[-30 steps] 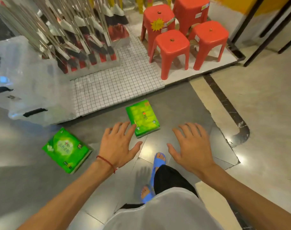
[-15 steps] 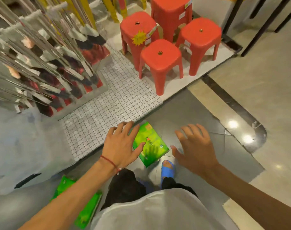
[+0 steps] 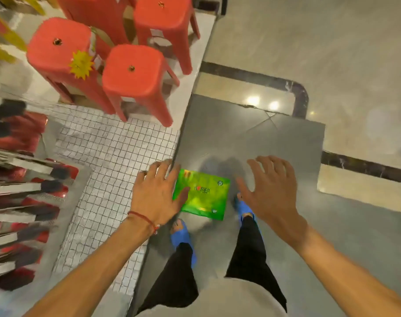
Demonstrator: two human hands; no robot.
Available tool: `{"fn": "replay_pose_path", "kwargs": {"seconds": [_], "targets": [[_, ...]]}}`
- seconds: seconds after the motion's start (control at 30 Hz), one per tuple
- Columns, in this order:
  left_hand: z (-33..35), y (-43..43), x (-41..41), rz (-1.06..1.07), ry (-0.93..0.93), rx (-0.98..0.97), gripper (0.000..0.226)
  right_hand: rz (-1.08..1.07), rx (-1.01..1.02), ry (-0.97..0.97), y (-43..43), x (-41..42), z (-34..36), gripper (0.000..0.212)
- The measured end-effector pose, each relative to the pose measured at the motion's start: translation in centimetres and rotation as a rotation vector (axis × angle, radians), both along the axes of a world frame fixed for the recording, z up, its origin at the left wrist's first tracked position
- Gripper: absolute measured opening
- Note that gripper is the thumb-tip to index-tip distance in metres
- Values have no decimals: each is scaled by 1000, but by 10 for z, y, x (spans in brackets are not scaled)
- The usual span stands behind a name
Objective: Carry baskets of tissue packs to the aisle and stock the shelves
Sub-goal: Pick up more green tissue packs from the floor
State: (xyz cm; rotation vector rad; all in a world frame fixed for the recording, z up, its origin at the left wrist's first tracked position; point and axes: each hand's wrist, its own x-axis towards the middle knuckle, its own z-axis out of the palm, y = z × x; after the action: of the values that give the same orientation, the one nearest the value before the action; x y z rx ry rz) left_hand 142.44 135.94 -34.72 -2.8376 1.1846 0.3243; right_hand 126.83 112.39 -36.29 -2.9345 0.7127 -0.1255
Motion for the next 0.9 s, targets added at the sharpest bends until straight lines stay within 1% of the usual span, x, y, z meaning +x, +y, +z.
{"fn": "replay_pose_path", "kwargs": {"seconds": [0.1,0.17,0.3,0.37,0.5,0.6,0.73,0.83,0.9], "targets": [[-27,22,6,-106,39,-27,62,-109,-8,9,37,-17,-20,44],[-49,33,7,-132,79,-35,62,-148,-19,48,56,-27,-38,44],[-107,48,6,-189,120,16,64,-214,76,78,83,-44,-94,43],[-144,52,7,-204,131,45,65,-243,96,137,92,-51,-129,46],[-232,57,6,-196,143,92,69,-300,165,292,103,-55,-217,59],[-314,59,5,-164,152,109,69,-351,206,335,106,-54,-298,63],[-433,67,3,-71,214,128,71,-387,308,398,100,-51,-417,67],[-524,70,8,57,309,102,77,-453,478,408,86,-49,-505,64],[-581,73,8,218,417,49,80,-531,620,352,79,-50,-563,57]]}}
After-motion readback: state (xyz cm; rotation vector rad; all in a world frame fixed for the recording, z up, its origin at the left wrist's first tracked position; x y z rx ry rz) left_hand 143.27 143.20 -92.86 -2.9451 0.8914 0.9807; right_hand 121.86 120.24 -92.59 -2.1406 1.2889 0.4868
